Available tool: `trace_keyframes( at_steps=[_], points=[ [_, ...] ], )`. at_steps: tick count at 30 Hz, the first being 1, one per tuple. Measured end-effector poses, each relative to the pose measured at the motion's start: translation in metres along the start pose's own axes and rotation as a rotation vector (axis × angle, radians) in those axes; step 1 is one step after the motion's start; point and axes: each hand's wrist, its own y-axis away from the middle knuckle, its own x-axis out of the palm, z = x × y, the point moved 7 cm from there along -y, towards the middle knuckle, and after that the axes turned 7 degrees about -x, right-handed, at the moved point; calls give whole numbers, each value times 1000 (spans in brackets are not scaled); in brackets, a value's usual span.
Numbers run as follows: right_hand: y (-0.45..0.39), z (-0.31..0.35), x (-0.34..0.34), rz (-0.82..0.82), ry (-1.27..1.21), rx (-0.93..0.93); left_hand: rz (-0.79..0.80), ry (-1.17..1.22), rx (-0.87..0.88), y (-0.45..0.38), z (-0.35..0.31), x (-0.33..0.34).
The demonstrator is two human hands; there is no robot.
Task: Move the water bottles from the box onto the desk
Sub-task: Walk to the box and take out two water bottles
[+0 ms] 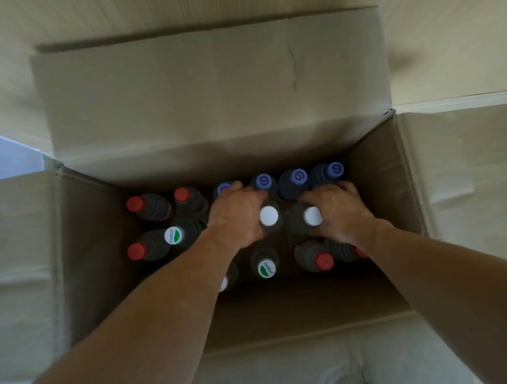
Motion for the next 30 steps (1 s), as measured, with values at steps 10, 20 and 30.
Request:
trace_keyframes(
  at_steps=[10,20,30],
  points=[
    [46,33,-113,-79,-1061,61,126,735,-115,54,27,-130],
    [81,88,-194,-74,-1552,154,84,1292,-363,106,42,-189],
    [97,131,-208,-69,-1752,270,84,1338,-528,153,25,-217]
  ],
)
